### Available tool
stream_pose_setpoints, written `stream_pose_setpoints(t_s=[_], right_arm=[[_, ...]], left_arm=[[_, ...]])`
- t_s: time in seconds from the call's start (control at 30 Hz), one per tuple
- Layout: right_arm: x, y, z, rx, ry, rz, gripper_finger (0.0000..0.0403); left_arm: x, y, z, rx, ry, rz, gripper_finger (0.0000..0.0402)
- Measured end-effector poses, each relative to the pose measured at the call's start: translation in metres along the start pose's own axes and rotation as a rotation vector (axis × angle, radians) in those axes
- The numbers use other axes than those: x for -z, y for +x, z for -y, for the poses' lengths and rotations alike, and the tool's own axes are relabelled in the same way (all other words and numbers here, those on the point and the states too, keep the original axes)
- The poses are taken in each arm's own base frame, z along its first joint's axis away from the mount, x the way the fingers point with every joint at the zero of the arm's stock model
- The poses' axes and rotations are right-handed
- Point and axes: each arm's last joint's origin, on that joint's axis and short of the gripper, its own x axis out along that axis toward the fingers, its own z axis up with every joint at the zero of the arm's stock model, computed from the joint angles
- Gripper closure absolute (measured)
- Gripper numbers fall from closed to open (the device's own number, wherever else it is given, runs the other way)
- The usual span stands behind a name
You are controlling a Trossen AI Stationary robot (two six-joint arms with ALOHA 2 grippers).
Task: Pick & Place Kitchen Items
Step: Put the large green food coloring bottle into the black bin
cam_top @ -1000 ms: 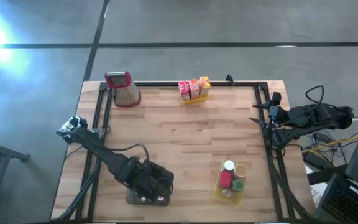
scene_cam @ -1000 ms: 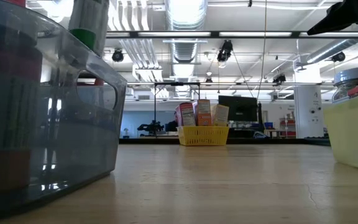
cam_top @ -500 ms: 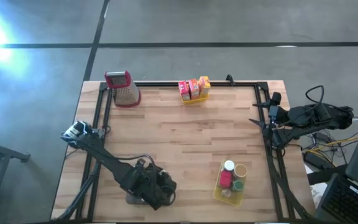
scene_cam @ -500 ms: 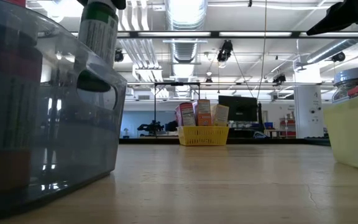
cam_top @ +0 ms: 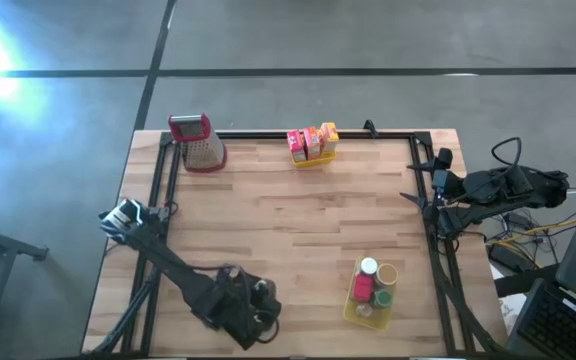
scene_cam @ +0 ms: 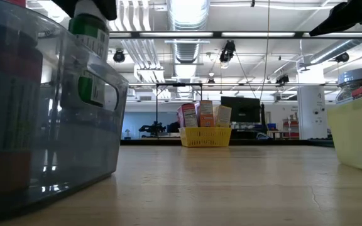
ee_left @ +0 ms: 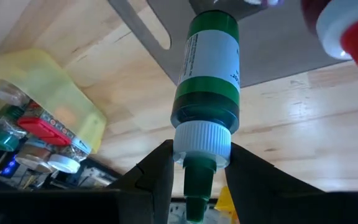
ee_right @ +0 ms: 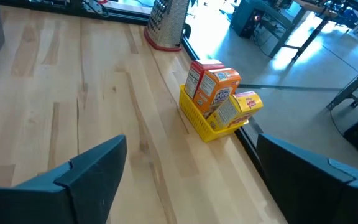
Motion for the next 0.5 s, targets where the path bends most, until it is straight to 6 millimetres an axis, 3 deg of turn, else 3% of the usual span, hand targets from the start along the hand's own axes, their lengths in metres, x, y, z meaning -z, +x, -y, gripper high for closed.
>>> stream_pose_setpoints(t_s=[0.5], right_arm=[[0.0,0.0,0.0,0.0,-0.001,0.0,0.0039]], left_arm=[[-0.027,0.011,0.011,-0.018,-0.014,-0.046,0.0266]])
